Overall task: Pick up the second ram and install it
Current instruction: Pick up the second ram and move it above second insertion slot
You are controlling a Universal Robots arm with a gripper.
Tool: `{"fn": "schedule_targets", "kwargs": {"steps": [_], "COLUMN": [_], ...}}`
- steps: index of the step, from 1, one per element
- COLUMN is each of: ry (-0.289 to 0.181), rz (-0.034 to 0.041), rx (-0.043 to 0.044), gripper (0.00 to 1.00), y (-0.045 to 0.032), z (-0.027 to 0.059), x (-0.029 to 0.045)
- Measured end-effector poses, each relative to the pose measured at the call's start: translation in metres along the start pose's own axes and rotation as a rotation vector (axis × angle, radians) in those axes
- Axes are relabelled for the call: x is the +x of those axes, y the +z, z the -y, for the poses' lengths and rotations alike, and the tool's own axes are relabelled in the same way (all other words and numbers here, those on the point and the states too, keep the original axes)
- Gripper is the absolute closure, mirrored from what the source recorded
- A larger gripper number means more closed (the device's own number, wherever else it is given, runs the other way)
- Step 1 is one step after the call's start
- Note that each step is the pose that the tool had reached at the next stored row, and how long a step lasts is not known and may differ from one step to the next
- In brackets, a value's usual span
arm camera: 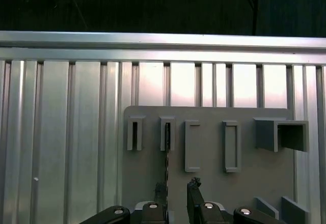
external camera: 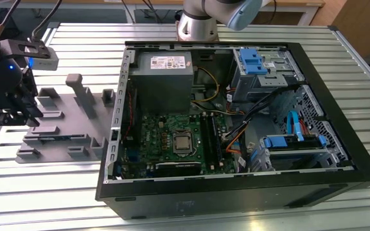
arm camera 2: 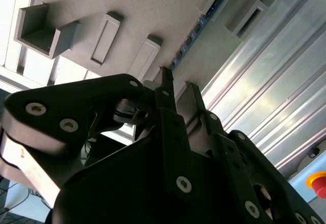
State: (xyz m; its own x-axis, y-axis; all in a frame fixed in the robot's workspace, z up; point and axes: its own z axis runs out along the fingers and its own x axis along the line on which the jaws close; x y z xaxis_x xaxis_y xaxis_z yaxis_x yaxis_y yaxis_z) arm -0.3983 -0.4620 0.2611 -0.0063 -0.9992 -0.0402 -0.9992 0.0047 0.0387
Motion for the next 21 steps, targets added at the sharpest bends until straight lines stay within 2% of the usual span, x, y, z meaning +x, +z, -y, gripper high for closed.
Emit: {"fn": "schedule_targets", "kwargs": {"steps": [14, 21], "ry": [0.0, 0.0], "rz": [0.0, 0.0], "rx": [0.0, 0.0], "gripper": [0.69, 0.69], "y": [0.0054, 0.0107], "z": [0.0002, 0.0004], "x": [0.0004, 0.001]}}
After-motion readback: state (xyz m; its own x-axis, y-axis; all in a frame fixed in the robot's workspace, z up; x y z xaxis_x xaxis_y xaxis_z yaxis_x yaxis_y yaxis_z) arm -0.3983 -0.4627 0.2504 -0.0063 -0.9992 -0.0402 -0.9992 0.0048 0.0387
